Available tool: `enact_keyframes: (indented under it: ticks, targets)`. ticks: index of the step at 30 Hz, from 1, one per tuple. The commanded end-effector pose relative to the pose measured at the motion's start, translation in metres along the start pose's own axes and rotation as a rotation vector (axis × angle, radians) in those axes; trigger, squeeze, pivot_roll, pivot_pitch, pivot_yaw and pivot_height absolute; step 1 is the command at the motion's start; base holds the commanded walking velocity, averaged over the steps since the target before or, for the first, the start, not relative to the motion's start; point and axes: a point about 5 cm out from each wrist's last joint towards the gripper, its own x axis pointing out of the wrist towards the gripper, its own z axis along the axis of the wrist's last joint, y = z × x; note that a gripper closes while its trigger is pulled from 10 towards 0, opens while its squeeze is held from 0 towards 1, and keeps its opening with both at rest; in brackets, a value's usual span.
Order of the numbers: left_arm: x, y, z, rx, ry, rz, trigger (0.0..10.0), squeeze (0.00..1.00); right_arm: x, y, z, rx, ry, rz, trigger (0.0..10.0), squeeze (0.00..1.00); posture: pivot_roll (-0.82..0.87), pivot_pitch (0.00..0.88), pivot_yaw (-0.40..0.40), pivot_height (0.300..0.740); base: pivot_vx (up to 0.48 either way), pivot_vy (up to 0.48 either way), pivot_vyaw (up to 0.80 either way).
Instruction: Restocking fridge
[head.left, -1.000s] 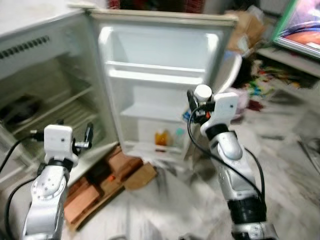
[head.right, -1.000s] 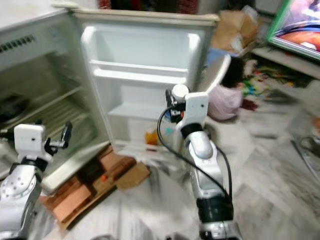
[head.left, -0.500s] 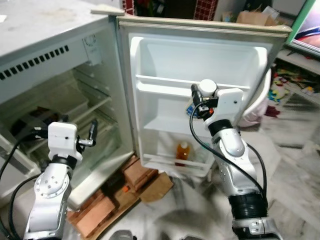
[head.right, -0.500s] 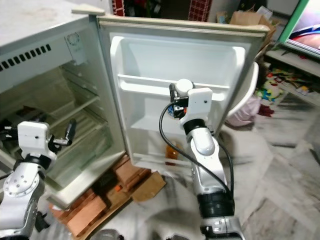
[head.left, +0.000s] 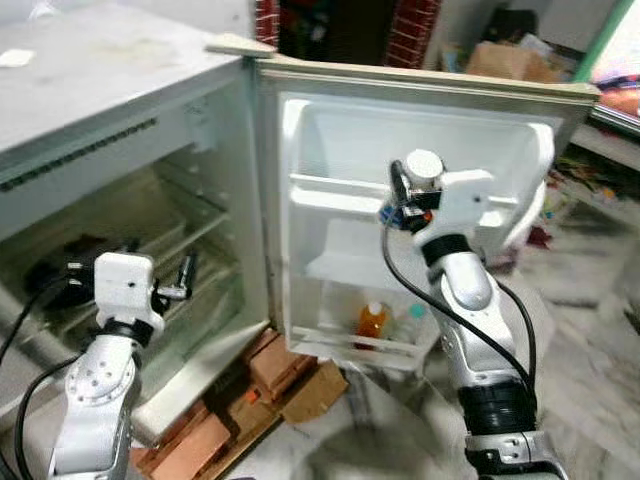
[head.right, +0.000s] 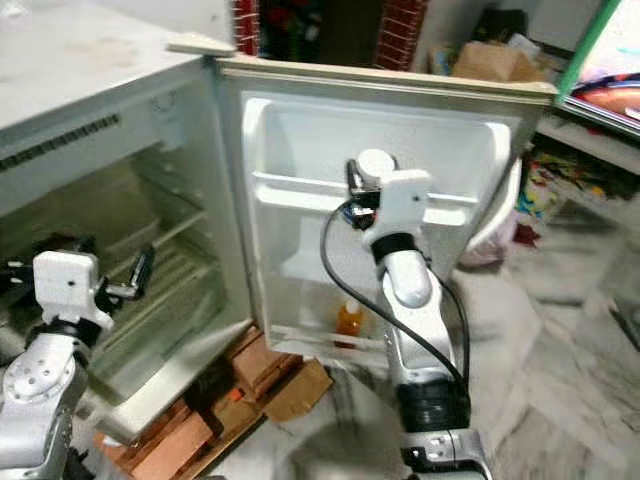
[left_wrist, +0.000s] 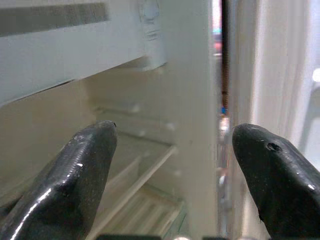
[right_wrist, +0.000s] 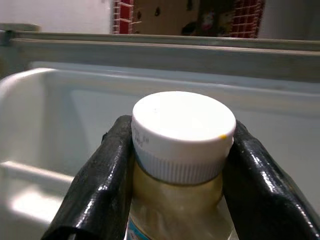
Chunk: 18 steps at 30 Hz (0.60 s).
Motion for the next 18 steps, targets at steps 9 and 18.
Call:
enact_keyframes:
  ticks: [9, 18]
  targets:
    - [0.003, -0.009, 0.005, -0.022, -0.025, -0.024, 10.0, 0.0, 0.001, -0.008, 0.012, -0.051, -0.05, -0.038, 10.0, 0.0, 0.11, 0.0, -0.032, 0.74, 0.0, 0.0, -0.07]
    - [0.002, -0.011, 0.006, -0.028, -0.027, -0.027, 10.0, 0.0, 0.009, -0.003, 0.035, -0.06, -0.132, -0.057, 10.0, 0.0, 0.11, 0.0, -0.03, 0.74, 0.0, 0.0, 0.0]
